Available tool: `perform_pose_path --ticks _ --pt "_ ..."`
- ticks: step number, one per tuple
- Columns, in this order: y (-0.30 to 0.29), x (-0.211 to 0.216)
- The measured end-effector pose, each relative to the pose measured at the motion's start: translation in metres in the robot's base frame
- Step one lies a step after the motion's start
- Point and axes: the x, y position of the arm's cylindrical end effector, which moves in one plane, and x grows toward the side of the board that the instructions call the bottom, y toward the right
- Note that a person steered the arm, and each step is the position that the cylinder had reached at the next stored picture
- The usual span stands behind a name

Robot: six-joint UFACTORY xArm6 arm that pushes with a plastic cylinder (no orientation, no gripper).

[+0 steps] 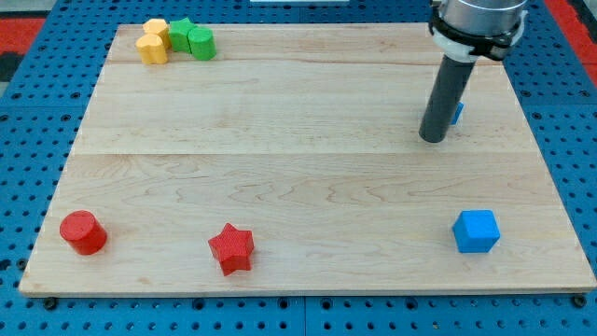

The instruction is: Move blue triangle diagonal to blue cube

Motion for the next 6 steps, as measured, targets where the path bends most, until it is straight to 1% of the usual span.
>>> perform_pose_path --ticks 1,2,3,4,5,6 --pt "-0.056 0.018" --pt "-0.061 -0.009" --pt "-0.05 0.016" --pt "-0.027 0.033" --pt "0.058 0.041" --pt "0.097 -0.012"
